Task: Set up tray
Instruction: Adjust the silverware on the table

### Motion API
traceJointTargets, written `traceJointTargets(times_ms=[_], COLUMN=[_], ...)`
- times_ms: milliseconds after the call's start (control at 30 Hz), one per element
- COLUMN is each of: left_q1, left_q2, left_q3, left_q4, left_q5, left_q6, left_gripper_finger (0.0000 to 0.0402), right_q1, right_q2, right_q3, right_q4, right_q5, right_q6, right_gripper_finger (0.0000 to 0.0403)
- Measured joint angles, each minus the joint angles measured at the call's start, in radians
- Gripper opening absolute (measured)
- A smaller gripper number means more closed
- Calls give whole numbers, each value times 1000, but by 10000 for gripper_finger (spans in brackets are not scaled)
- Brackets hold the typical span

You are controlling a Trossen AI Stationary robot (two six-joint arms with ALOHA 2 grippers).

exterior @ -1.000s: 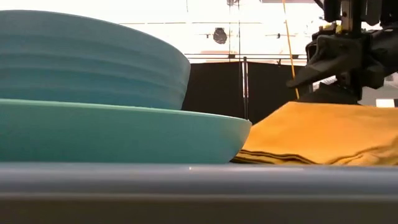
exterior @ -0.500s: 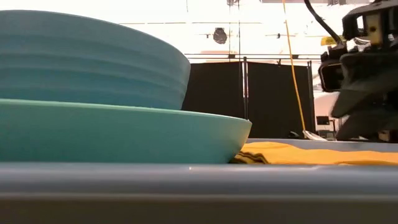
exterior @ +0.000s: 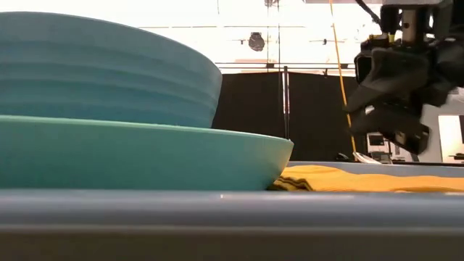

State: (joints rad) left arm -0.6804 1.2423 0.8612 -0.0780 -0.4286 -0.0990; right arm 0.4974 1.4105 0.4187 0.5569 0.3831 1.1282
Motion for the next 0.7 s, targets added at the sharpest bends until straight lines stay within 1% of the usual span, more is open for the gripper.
traceJointTargets(times_ms=[133, 233, 300, 400, 467, 633, 700], left_q1=[0, 0, 0, 0, 0, 0, 0], left_q2=[0, 0, 0, 0, 0, 0, 0], left_q3=[0, 0, 0, 0, 0, 0, 0], left_q4=[2, 1, 1, 1, 2, 2, 2], left_q5=[0, 0, 0, 0, 0, 0, 0], left_q6=[5, 6, 9, 9, 10, 10, 10], left_gripper_finger=[42, 42, 42, 42, 42, 42, 42], right_q1=[-14, -14, -27, -49, -61, -87, -88], right_q2=[-56, -65, -65, -65, -64, -63, -64], right_q3=[0, 0, 0, 0, 0, 0, 0], right_q4=[96, 215, 290, 371, 430, 512, 562], right_q5=[62, 64, 45, -43, -70, -62, -70], right_q6=[-189, -306, -363, -436, -474, -657, -679], right_gripper_finger=[130, 130, 130, 130, 130, 130, 130])
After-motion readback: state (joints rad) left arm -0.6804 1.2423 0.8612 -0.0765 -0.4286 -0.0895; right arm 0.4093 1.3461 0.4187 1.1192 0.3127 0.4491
